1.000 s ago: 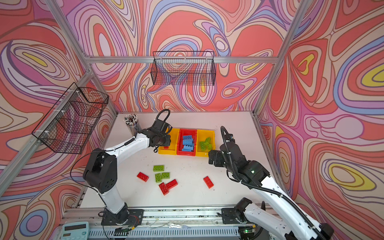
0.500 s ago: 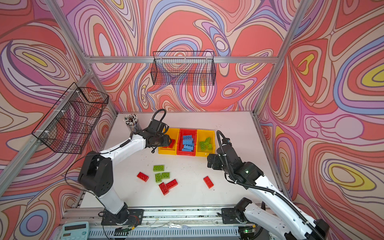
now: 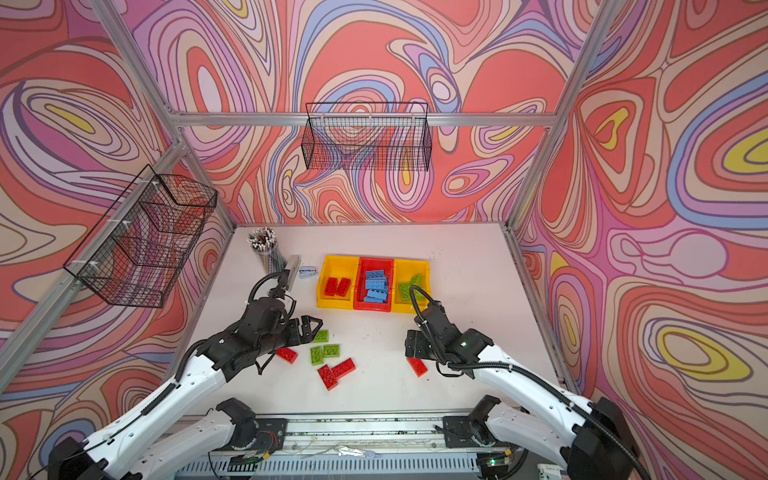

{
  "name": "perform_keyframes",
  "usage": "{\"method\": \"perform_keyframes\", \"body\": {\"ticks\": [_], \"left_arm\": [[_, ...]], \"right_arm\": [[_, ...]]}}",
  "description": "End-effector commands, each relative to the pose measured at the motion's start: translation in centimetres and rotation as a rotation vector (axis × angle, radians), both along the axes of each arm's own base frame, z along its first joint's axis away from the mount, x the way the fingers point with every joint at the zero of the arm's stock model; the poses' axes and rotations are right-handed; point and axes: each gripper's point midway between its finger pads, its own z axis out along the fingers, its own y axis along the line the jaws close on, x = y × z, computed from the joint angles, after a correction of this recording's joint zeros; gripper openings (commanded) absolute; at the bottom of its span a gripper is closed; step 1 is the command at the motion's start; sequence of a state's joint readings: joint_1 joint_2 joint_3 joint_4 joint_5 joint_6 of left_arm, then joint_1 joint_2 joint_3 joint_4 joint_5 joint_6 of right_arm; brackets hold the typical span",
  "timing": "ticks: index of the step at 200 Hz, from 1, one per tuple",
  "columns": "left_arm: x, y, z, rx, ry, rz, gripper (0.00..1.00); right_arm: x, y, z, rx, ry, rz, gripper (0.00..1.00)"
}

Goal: Sort the legos into containers by color
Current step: 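Grasp a red brick with the right gripper while the left gripper returns to the pile, then carry the red brick to the yellow bin by the stapler and open the right gripper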

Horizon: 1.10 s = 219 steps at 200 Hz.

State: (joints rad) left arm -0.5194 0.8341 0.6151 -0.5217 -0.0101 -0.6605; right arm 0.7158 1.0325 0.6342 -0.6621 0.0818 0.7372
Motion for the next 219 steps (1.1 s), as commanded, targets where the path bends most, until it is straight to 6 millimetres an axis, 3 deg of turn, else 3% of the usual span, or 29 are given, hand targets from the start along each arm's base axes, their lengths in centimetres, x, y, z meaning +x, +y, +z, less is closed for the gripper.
{"method": "perform_keyframes", "body": {"ticks": [1, 27, 54, 58, 82, 152, 182, 219], "left_arm": [[-1.8, 1.0, -1.1, -0.043, 0.041, 0.065, 0.95], [-2.6, 1.5, -1.7, -0.056, 0.049, 0.089, 0.95], [-3.0, 1.4, -1.4, -0.078, 0.049, 0.087, 0.95], [-3.5, 1.7, -2.8, -0.063, 0.076, 0.088, 0.95], [-3.8, 1.8, -3.3, -0.07, 0.077, 0.092, 0.95], [-4.6, 2.0, -3.8, -0.097, 0.099, 0.107, 0.95], [-5.0, 2.5, -3.7, -0.091, 0.1, 0.125, 0.95], [-5.5, 2.8, -3.7, -0.1, 0.11, 0.14, 0.95]], "right_arm": [[-0.5, 0.9, -1.5, -0.032, 0.017, -0.015, 0.84], [-1.1, 1.7, -3.1, -0.115, 0.039, 0.015, 0.73], [-1.3, 1.0, -3.9, -0.198, 0.038, 0.006, 0.7], [-1.3, 0.9, -3.9, -0.207, 0.037, 0.002, 0.7], [-1.5, 0.3, -4.5, -0.227, 0.037, -0.003, 0.68], [-2.0, 1.5, -7.3, -0.229, 0.098, 0.062, 0.37], [-0.8, 2.7, -5.6, -0.198, 0.054, 0.07, 0.3], [2.7, 5.8, -0.3, -0.147, -0.079, 0.096, 0.29]]}}
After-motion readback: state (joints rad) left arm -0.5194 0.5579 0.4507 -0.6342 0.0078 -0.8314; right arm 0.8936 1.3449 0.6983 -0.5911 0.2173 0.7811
